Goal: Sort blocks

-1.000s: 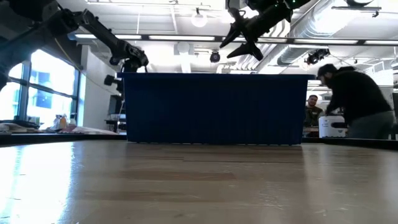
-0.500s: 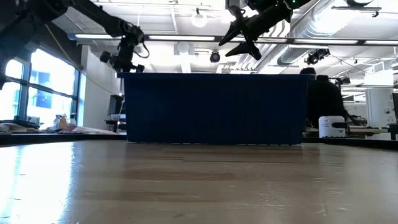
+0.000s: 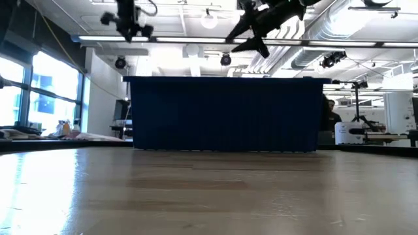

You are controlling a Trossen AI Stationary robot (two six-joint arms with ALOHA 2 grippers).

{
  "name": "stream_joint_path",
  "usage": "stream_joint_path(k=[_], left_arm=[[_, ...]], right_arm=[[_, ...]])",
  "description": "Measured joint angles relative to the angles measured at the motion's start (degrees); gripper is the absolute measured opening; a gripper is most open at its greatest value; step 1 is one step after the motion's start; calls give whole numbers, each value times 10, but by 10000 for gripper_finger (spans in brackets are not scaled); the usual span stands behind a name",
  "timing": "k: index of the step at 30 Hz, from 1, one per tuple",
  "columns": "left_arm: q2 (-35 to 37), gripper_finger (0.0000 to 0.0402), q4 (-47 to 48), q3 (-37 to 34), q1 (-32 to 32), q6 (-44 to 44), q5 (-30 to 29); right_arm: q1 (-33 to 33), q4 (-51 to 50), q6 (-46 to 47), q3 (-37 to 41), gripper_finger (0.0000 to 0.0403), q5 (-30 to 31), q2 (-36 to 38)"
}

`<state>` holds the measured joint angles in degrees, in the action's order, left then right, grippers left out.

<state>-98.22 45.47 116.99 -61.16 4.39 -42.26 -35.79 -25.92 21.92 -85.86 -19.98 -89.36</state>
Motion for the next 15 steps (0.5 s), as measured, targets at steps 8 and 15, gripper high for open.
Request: stream_joint_path(k=[8, 15], left_arm=[[106, 0, 111, 0, 66, 31, 17], [204, 0, 179, 0, 179, 1, 55]], right_arm=[[13, 18, 6, 0, 98, 50, 77], [72, 17, 53, 0, 7, 112, 141]])
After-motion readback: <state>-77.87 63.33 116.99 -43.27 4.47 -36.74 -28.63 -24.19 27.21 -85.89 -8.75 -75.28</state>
